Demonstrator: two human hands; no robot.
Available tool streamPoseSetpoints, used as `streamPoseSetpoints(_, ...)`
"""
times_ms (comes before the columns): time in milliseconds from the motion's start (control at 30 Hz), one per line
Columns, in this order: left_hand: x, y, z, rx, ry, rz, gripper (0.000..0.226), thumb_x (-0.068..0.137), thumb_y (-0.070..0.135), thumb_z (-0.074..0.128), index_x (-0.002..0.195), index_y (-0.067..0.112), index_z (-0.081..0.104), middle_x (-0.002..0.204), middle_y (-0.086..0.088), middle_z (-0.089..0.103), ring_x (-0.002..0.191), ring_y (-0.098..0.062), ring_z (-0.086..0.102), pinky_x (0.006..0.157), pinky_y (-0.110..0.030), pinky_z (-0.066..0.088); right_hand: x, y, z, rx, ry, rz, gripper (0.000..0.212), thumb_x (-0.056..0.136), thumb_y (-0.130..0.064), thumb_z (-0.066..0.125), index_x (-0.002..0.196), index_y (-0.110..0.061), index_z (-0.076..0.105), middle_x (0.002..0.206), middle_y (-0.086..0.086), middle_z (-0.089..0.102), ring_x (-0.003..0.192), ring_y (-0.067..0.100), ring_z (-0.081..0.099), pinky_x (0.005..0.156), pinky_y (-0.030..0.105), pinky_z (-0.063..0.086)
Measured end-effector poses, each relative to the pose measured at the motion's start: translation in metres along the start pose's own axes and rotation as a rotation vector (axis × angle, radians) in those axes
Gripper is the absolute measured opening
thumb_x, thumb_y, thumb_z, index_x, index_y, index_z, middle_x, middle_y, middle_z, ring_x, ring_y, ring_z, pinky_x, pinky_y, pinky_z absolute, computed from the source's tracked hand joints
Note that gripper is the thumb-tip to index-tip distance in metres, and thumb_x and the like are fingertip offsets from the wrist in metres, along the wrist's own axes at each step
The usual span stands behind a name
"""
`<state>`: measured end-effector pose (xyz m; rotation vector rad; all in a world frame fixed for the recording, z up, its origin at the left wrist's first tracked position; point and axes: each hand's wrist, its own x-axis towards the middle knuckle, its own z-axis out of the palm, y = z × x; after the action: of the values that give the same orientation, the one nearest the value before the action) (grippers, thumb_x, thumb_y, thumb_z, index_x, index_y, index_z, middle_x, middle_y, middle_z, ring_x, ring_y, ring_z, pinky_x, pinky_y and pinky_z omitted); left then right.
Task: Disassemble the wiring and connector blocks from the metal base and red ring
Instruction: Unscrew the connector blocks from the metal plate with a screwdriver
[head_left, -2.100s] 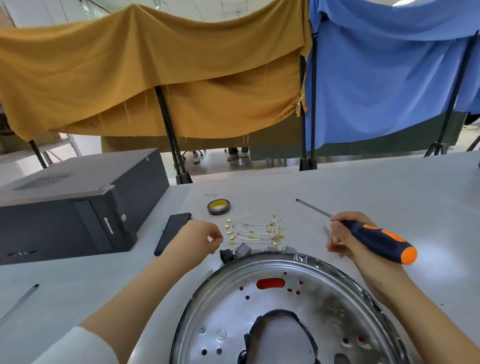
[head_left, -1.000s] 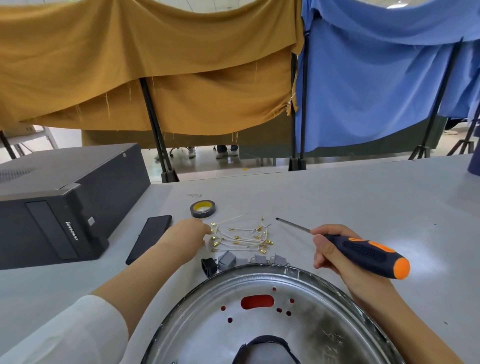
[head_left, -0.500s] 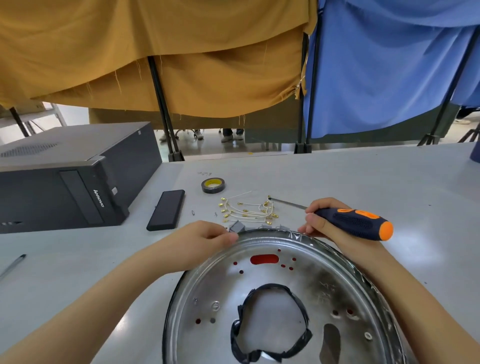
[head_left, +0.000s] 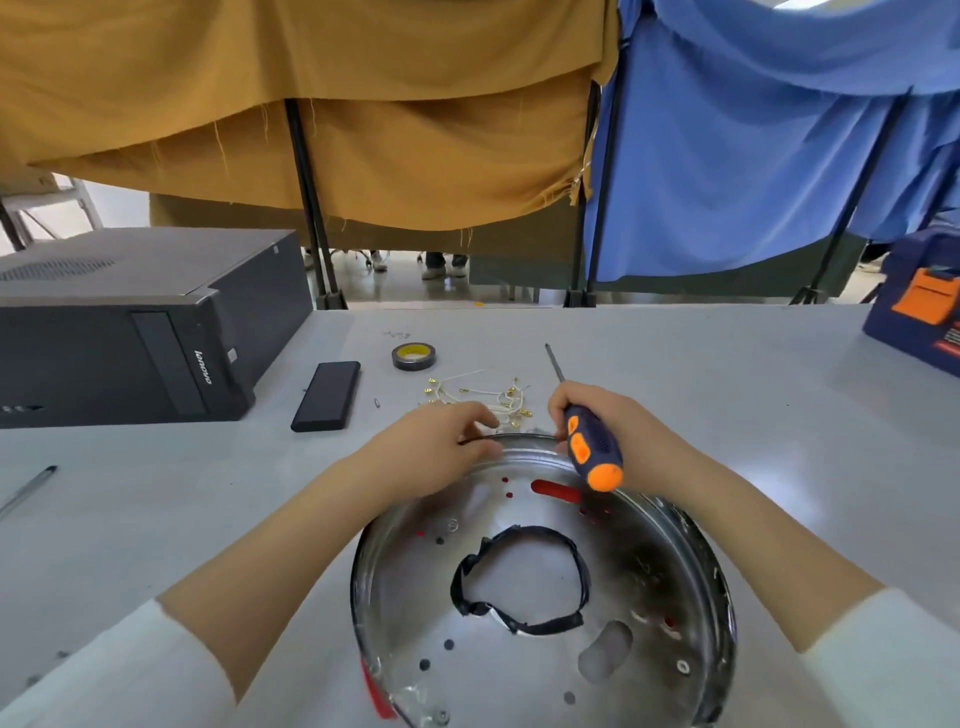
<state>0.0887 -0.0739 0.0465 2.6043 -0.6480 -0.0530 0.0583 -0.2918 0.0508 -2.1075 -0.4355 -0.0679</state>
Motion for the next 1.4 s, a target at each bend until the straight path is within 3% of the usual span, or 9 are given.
streamPoseSetpoints(133, -0.029, -0.011, -0.006, 0.162, 0.003, -0.151, 0.033, 0.093, 0.042, 0.049, 0.122, 0.026, 0.052, 0.118, 0.0, 0.061, 0.105, -0.021, 0.057, 0.082, -0.028, 0.043, -0.008, 0.001, 0.004, -0.338, -0.028, -0.027, 0.034, 0.083, -0.007, 0.066, 0.078, -0.036, 0.048, 0.072, -0.013, 0.051, 0.065, 0.004, 0.049, 0.064, 0.022, 0.042)
streamPoseSetpoints(300, -0.044, -0.02, -0.009, 0.144, 0.023, -0.251, 0.021, 0.096, 0.029, 0.043, 0.106, 0.017, 0.057, 0.102, -0.004, 0.063, 0.089, -0.022, 0.058, 0.068, -0.027, 0.043, -0.012, -0.001, 0.009, -0.557, 0.076, -0.026, 0.025, 0.075, -0.007, 0.061, 0.081, -0.025, 0.045, 0.083, 0.006, 0.055, 0.077, 0.026, 0.051, 0.072, 0.037, 0.045)
streamPoseSetpoints(633, -0.023, -0.021, 0.011, 0.086, 0.094, -0.177, 0.035, 0.096, 0.012, 0.038, 0.124, 0.026, 0.052, 0.117, -0.003, 0.061, 0.097, -0.026, 0.054, 0.078, -0.03, 0.044, -0.003, -0.024, 0.009, -0.435, -0.006, -0.095, 0.027, 0.077, 0.006, 0.055, 0.081, -0.02, 0.051, 0.073, -0.009, 0.051, 0.069, 0.014, 0.045, 0.065, 0.024, 0.04)
streamPoseSetpoints(733, -0.019, -0.019, 0.01, 0.116, 0.071, -0.119, 0.041, 0.095, 0.011, 0.038, 0.125, 0.035, 0.051, 0.119, 0.0, 0.061, 0.102, -0.026, 0.056, 0.084, -0.036, 0.047, 0.006, -0.026, 0.018, -0.398, -0.072, -0.081, 0.029, 0.081, 0.005, 0.054, 0.079, -0.024, 0.05, 0.077, -0.004, 0.055, 0.072, 0.015, 0.048, 0.068, 0.032, 0.043)
streamPoseSetpoints(1000, -0.016, -0.011, 0.017, 0.3, 0.099, -0.05, 0.029, 0.098, 0.026, 0.036, 0.124, 0.035, 0.044, 0.115, -0.004, 0.061, 0.094, -0.028, 0.056, 0.066, -0.03, 0.034, -0.004, -0.011, 0.026, -0.479, -0.054, -0.041, 0.024, 0.085, 0.004, 0.058, 0.091, -0.019, 0.052, 0.085, -0.001, 0.053, 0.077, 0.019, 0.052, 0.07, 0.028, 0.044)
streamPoseSetpoints(1133, -0.014, -0.012, 0.021, 0.282, 0.108, -0.046, 0.024, 0.098, 0.025, 0.037, 0.118, 0.032, 0.046, 0.109, -0.007, 0.063, 0.086, -0.028, 0.055, 0.064, -0.031, 0.035, -0.01, -0.016, 0.023, -0.14, 0.11, -0.08, 0.022, 0.086, 0.007, 0.06, 0.092, -0.011, 0.049, 0.078, 0.0, 0.049, 0.064, -0.001, 0.055, 0.061, 0.011, 0.043)
streamPoseSetpoints(1233, -0.014, -0.012, 0.021, 0.283, 0.116, -0.047, 0.021, 0.098, 0.027, 0.036, 0.116, 0.031, 0.046, 0.105, -0.008, 0.063, 0.085, -0.029, 0.056, 0.063, -0.033, 0.037, -0.003, -0.023, 0.024, -0.073, 0.26, -0.126, 0.026, 0.088, -0.018, 0.068, 0.101, -0.021, 0.046, 0.082, -0.009, 0.054, 0.068, -0.01, 0.056, 0.063, 0.006, 0.043)
streamPoseSetpoints(1300, -0.015, -0.012, 0.021, 0.285, 0.119, -0.045, 0.021, 0.099, 0.027, 0.035, 0.117, 0.03, 0.046, 0.105, -0.008, 0.063, 0.087, -0.03, 0.057, 0.064, -0.034, 0.039, 0.003, -0.035, 0.027, -0.043, 0.378, -0.108, 0.019, 0.088, -0.036, 0.065, 0.089, -0.029, 0.047, 0.07, -0.008, 0.054, 0.059, -0.004, 0.054, 0.057, 0.016, 0.047)
streamPoseSetpoints(1400, -0.015, -0.011, 0.021, 0.287, 0.117, -0.047, 0.024, 0.099, 0.027, 0.035, 0.12, 0.03, 0.045, 0.105, -0.008, 0.063, 0.088, -0.03, 0.057, 0.066, -0.034, 0.041, 0.011, -0.047, 0.034, -0.163, 0.557, -0.208, 0.044, 0.09, -0.047, 0.055, 0.07, -0.009, 0.053, 0.057, 0.009, 0.052, 0.053, 0.013, 0.049, 0.055, 0.04, 0.046)
